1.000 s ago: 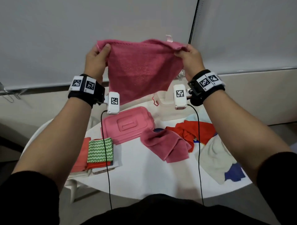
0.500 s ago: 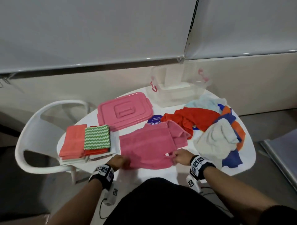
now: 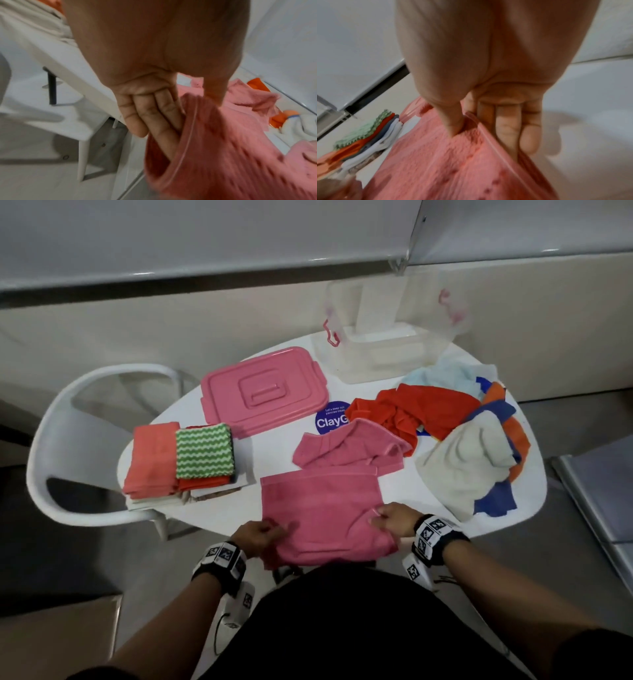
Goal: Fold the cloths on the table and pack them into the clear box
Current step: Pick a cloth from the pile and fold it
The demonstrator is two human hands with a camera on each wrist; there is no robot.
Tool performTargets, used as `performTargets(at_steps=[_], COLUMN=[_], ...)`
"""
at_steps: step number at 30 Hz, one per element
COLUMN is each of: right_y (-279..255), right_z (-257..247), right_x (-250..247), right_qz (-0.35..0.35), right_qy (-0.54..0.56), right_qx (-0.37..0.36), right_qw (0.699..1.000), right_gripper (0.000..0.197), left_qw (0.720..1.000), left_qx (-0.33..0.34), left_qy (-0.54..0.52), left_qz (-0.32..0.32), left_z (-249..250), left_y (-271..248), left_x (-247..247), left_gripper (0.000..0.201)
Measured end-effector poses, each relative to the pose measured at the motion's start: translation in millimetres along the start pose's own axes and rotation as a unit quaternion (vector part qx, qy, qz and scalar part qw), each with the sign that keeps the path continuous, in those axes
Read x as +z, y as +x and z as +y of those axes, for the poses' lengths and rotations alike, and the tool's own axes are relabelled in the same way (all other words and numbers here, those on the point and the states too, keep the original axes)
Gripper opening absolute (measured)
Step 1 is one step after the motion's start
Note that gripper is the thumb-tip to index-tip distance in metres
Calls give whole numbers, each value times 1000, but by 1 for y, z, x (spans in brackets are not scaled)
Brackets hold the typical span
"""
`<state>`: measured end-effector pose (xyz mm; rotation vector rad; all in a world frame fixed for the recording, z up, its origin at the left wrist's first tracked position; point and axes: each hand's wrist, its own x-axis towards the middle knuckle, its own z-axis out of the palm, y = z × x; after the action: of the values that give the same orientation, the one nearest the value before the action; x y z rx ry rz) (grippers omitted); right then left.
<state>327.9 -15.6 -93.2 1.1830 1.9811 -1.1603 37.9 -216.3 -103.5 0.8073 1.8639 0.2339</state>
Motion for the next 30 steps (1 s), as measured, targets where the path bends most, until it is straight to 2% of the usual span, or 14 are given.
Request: performTargets(at_steps=[2, 4, 7, 10, 11, 12, 15, 19, 24, 30], right_y=[5, 12, 17, 17, 17, 19, 20, 27, 39, 44], right_z=[2, 3, 2, -7, -10, -11, -19, -28, -38, -45], right_x=[-4, -5, -7, -8, -8, -8, -14, -25, -30, -31], right_qz=[50, 100, 151, 171, 175, 183, 231, 270, 257, 274], right_qy=[36, 83, 145, 170, 178, 183, 193, 192, 183, 186], right_qx=[-19, -24, -18, 10, 20, 28, 57, 56, 74, 134], right_qw=[998, 991, 978, 970, 968, 966, 952, 942, 946, 934], right_gripper=[39, 37, 25, 19, 19, 21, 33, 32, 35, 25], left_qw=[998, 993, 981, 982, 983, 982, 968, 954, 955, 963], left_qx=[27, 45, 61, 70, 70, 70, 54, -1, -35, -45], left_qy=[-16, -68, -135, -156, -149, -145, -180, -218, -167, -64], left_qz=[46, 91, 123, 76, 78, 96, 165, 207, 241, 257], left_z=[-6, -6, 4, 8, 10, 10, 9, -13, 22, 36], left_y=[3, 4, 5, 13, 17, 23, 41, 85, 62, 57], left_x=[-1, -6, -20, -30, -32, -33, -36, -38, -44, -36], left_gripper=[22, 18, 19, 34, 41, 43, 34, 42, 20, 26])
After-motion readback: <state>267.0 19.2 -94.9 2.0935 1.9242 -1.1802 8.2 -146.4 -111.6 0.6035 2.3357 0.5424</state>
